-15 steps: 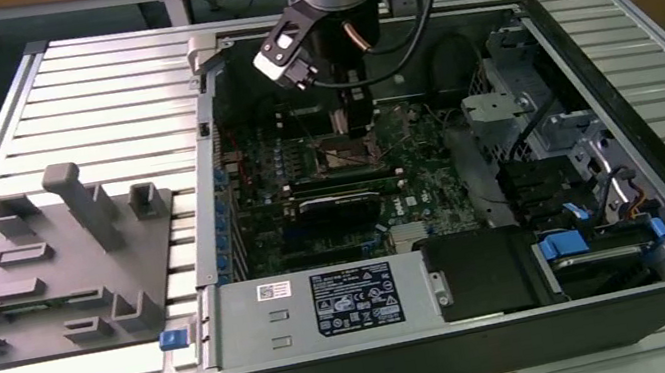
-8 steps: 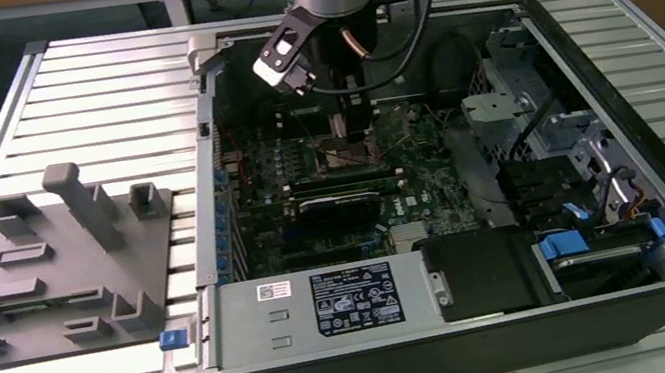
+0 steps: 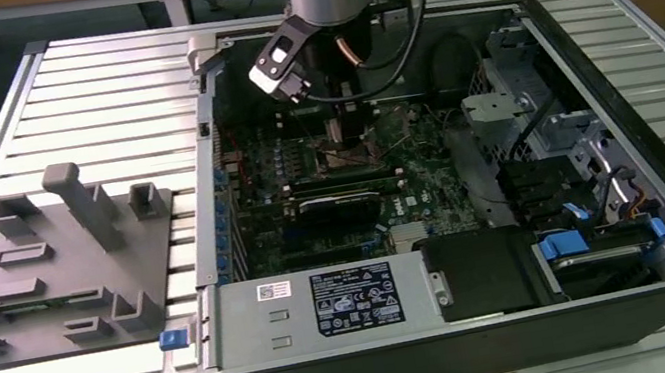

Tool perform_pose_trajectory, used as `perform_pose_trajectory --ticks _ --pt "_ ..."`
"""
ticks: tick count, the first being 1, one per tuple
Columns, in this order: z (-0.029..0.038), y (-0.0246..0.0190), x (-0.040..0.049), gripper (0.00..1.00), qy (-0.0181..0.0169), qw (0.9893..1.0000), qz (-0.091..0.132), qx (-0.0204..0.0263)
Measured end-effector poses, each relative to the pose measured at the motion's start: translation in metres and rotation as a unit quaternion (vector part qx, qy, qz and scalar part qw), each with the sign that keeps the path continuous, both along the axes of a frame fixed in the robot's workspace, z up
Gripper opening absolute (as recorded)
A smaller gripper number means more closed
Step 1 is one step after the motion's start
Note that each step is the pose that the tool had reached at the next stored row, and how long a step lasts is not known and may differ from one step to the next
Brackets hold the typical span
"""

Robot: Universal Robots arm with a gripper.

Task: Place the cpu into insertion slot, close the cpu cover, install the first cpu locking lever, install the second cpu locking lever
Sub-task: 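Place the cpu into insertion slot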

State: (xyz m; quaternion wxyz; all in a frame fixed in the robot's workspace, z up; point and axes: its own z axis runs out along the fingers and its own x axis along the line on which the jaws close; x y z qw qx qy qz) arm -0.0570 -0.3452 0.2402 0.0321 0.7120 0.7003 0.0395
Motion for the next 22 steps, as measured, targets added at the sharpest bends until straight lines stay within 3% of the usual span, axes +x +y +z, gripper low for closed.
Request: perform_pose_trajectory --ticks 8,16,22 --pt "-0.0117 0.002 -0.0031 0.54 -0.0003 1.0 0.001 0.0014" --pt "-0.0239 0.0098 -0.004 0.54 -0.0003 1.0 0.001 0.0014" --pt "-0.0301 0.0104 -0.0041 0.54 -0.0003 1.0 0.001 0.0004"
